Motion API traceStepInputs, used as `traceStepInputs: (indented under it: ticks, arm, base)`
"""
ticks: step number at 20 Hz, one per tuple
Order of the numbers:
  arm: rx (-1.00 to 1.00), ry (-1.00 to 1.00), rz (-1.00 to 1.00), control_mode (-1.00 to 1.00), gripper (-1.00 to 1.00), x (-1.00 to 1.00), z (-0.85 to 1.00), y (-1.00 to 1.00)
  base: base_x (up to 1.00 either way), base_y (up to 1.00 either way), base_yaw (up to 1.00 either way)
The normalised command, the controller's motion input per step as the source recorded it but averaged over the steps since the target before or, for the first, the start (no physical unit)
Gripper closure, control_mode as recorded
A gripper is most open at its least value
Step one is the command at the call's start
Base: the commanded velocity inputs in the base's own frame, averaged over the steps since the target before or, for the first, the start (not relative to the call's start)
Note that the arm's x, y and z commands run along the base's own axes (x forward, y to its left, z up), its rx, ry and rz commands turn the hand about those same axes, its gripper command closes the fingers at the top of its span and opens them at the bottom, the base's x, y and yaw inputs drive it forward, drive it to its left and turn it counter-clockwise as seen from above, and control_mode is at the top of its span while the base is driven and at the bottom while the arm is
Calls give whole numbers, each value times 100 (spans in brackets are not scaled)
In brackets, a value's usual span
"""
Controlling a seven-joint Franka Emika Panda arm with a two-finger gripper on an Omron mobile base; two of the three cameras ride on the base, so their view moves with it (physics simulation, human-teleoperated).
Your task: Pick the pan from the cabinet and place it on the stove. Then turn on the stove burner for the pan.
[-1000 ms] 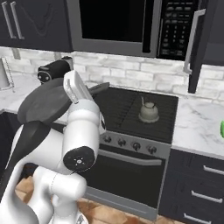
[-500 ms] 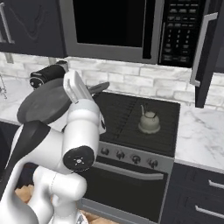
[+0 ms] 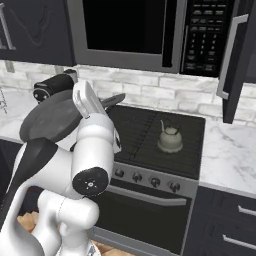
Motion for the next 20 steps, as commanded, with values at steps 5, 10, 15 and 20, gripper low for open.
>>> traceStepInputs:
  ticks: [5, 10, 15, 20]
  arm:
    - [0, 0, 0, 100, 100, 0, 0, 0]
    - [0, 0, 0, 100, 100, 0, 0, 0]
    - [0, 0, 0, 100, 100, 0, 0, 0]
    - [0, 0, 0, 100, 100, 0, 0, 0]
  base:
    - [17, 2, -4]
    - [13, 2, -6]
    - [8, 0, -7]
    - [8, 3, -9]
